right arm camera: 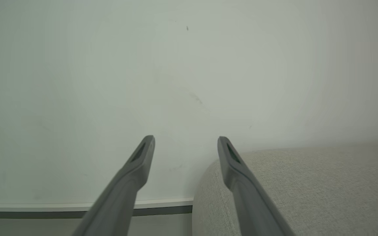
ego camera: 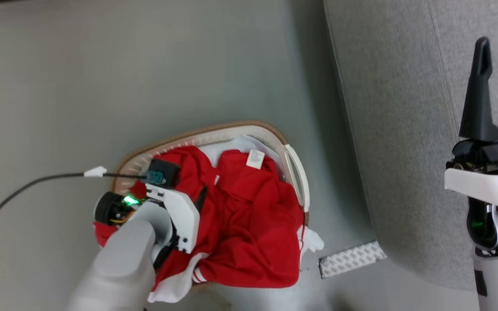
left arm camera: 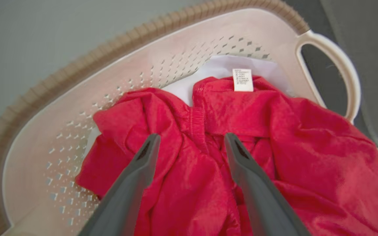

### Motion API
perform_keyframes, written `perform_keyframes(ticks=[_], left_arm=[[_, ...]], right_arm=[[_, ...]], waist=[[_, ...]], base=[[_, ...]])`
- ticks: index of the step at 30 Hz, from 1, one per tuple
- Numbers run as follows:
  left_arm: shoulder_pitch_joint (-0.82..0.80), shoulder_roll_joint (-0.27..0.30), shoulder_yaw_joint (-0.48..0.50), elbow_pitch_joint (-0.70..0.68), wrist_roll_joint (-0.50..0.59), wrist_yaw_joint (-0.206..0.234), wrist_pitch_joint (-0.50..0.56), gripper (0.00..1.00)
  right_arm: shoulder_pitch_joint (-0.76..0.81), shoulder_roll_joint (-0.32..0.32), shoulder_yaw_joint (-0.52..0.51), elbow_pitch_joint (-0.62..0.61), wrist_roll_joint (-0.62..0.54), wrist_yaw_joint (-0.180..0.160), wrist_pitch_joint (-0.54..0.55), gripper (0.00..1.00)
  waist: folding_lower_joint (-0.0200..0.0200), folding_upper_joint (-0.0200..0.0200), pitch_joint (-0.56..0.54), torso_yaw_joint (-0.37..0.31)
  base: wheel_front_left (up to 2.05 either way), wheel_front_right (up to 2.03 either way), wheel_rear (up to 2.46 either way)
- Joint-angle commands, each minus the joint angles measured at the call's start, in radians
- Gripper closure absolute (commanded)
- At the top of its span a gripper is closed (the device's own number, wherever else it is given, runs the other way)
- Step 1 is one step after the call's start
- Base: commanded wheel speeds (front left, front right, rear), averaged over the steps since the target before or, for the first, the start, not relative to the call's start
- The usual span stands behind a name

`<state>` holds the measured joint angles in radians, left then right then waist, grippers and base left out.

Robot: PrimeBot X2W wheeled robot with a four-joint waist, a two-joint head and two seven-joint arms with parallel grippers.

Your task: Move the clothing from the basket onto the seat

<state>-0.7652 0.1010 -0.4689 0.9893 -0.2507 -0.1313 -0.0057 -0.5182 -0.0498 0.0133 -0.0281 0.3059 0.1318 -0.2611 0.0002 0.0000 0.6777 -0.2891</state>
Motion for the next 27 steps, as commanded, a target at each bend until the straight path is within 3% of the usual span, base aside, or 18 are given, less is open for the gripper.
perform_keyframes(ticks=[1, 13, 27], left_arm=[[-0.035, 0.015, -0.018, 0.036, -0.013, 0.001, 0.022, 0.00], [-0.182, 0.068, -0.068, 0.238, -0.026, 0.001, 0.129, 0.00], [-0.198, 0.106, -0.186, 0.292, 0.045, 0.001, 0.258, 0.00]], right_arm=[[-0.024, 0.001, -0.004, -0.010, 0.017, -0.002, -0.003, 0.00], [-0.077, 0.001, 0.014, -0.031, 0.087, -0.002, -0.003, 0.00], [-0.073, 0.001, 0.019, -0.025, 0.120, -0.002, -0.003, 0.00]], waist=[[-0.0002, 0.0000, 0.056, -0.037], [-0.0002, 0.0000, 0.189, -0.128], [-0.0002, 0.0000, 0.229, -0.160]], base=[[0.00, 0.00, 0.00], [0.00, 0.00, 0.00], [0.00, 0.00, 0.00]])
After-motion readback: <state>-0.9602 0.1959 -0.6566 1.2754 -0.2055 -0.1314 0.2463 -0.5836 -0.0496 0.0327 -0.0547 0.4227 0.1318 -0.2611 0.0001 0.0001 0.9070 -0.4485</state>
